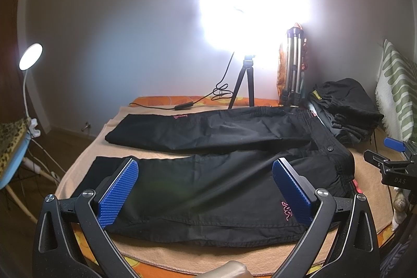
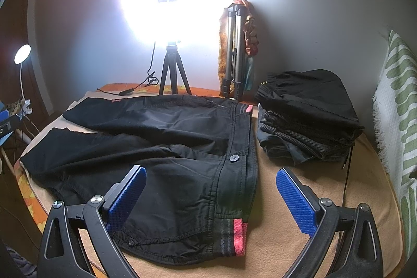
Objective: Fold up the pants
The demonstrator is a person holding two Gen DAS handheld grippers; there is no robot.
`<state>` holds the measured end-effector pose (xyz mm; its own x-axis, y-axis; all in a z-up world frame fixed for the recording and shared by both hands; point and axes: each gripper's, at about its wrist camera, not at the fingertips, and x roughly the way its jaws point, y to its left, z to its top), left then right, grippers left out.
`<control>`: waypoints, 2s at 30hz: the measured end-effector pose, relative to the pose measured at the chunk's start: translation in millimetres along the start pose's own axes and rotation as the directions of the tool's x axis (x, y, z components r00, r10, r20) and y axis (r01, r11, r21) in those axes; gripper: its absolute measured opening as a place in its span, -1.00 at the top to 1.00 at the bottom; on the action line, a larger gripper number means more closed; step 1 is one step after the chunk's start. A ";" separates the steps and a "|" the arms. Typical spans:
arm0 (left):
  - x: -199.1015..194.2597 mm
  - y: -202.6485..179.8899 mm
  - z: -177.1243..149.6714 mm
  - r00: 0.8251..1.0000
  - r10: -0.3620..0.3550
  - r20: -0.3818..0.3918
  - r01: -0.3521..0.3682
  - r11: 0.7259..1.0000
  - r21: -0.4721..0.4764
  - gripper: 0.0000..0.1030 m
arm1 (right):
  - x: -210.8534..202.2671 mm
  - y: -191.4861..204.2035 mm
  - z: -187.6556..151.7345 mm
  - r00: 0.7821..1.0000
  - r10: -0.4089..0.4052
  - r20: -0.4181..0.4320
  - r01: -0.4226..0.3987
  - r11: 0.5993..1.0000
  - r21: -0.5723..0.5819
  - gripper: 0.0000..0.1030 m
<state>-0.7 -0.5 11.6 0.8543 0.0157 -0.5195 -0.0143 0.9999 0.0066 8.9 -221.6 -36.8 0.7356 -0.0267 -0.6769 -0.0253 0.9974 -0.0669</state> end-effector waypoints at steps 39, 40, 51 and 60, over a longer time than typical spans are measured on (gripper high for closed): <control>88.4 13.2 -1.5 0.983 -0.046 -0.176 0.024 0.992 -0.126 -0.75 | 85.4 -15.9 71.4 0.982 0.180 -0.059 -0.187 0.974 -0.130 -0.83; 90.7 13.2 -1.3 0.983 -0.045 -0.180 0.022 0.992 -0.128 -0.75 | 91.9 -16.7 75.6 0.981 0.184 -0.068 -0.192 0.971 -0.145 -0.83; 115.0 6.9 1.1 0.974 -0.031 -0.223 0.011 0.996 -0.089 -0.75 | 201.5 0.1 128.0 0.949 0.198 -0.246 -0.276 0.897 -0.345 -0.56; 123.3 9.2 2.7 0.969 -0.048 -0.244 0.027 0.995 -0.091 -0.75 | 292.5 31.5 149.7 0.913 0.193 -0.360 -0.346 0.833 -0.431 -0.37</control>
<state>105.9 10.6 -50.1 0.7012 -0.0337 -0.7121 -0.0386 0.9956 -0.0851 324.6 -188.0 -127.1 0.4229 0.1440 -0.8947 -0.5672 0.8120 -0.1375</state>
